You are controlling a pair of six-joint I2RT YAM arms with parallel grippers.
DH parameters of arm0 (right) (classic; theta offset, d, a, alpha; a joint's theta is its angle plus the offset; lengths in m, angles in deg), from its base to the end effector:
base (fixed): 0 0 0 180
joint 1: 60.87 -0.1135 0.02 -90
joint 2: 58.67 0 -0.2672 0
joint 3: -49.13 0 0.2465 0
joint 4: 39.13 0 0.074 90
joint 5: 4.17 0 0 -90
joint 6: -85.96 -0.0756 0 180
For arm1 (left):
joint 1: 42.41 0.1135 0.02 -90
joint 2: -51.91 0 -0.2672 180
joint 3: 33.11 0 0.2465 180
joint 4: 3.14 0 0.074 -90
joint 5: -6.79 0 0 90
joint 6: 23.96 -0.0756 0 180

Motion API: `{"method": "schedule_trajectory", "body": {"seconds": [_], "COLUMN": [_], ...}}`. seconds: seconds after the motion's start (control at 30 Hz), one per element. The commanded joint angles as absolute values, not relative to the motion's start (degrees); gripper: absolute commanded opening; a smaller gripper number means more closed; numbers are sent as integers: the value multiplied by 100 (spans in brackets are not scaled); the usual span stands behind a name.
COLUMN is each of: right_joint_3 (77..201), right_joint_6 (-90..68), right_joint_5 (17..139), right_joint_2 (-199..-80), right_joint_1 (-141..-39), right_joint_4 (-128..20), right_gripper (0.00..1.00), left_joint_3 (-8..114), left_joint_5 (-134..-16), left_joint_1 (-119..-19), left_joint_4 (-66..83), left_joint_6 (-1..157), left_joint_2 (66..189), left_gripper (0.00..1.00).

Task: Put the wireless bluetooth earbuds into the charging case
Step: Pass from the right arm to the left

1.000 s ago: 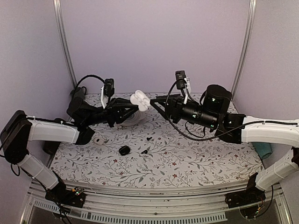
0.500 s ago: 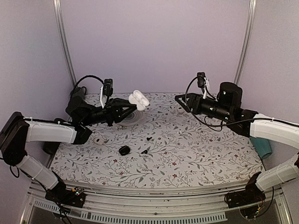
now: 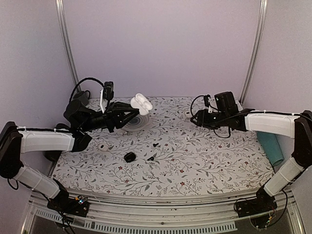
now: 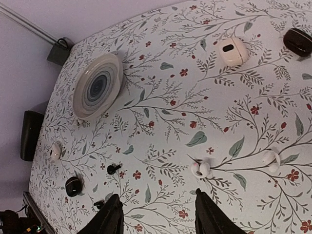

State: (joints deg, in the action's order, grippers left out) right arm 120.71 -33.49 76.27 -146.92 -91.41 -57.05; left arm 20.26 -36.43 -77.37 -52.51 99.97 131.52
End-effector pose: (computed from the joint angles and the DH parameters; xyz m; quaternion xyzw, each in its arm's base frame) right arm 0.3125 0.1990 0.2255 -0.0471 0.8819 0.2955 0.3644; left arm 0.2213 -0.2220 0.3167 0.3358 0.5027 -0.6136 0.5079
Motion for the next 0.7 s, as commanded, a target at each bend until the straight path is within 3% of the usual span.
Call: {"method": "schedule_trajectory", "body": {"seconds": [0.0,0.2,0.67], "right_joint_3": [12123,12065,12312], "right_joint_6": [-3395,-3301,-2980], "right_joint_5": [7541,7189,7608], "right_joint_2": [-15057,-15709,-16648], "right_joint_1": [-8609,-7914,-7656], "right_joint_4": [-6077,-6025,-6069], "right_gripper": [48,30,24], "left_joint_3": [1916,1895,1877], "left_joint_5": [-3733,-3743,-3795], "left_joint_1": [-7669,-7665,-7669], "left_joint_4": [-5165,-5144,-5021], "left_joint_6": [9883,9886,9891], "left_joint_2": [12972,12927,12823], "left_gripper": [0,0,0]}}
